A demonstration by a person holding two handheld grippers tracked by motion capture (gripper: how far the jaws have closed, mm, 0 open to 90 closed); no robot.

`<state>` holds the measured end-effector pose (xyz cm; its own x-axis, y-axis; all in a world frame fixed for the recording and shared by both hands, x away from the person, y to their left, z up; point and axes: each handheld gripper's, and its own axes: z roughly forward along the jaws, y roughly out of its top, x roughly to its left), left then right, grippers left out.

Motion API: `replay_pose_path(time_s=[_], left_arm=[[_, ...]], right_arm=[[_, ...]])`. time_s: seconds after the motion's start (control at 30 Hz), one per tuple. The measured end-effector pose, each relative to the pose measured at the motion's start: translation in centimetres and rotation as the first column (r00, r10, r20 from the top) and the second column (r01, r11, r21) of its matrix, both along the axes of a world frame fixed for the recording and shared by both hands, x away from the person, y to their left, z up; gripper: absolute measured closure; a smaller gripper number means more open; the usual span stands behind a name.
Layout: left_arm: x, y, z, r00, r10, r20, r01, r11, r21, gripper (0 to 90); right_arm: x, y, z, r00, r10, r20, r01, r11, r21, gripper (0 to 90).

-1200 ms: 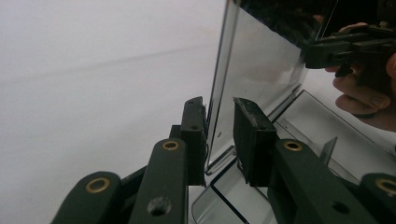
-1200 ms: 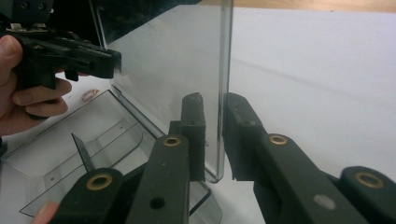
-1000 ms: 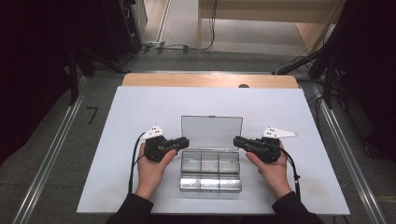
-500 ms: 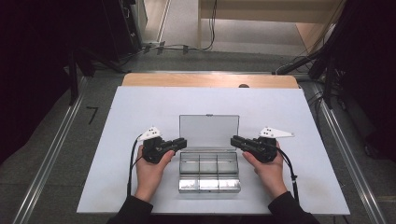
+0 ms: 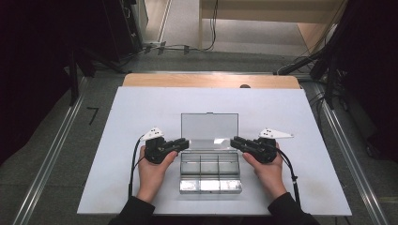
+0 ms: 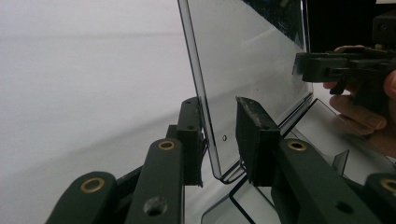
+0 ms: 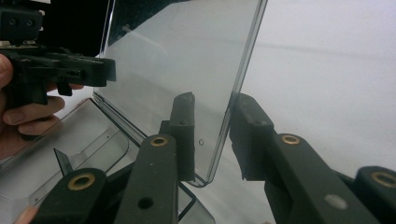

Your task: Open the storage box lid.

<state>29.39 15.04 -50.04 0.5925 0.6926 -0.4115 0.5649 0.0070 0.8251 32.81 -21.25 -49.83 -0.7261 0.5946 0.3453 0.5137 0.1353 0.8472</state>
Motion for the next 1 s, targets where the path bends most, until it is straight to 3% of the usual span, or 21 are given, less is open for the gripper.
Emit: replay_pose_path(time_s=[1.0], left_arm=[[0.32, -0.33, -0.57, 0.9981, 0.013, -0.060, -0.012, 0.9996, 0.024, 56.7]], right_arm=[[0.76, 0.16, -1.04, 0.9946, 0.012, -0.103, -0.012, 0.9999, 0.003, 55.7]])
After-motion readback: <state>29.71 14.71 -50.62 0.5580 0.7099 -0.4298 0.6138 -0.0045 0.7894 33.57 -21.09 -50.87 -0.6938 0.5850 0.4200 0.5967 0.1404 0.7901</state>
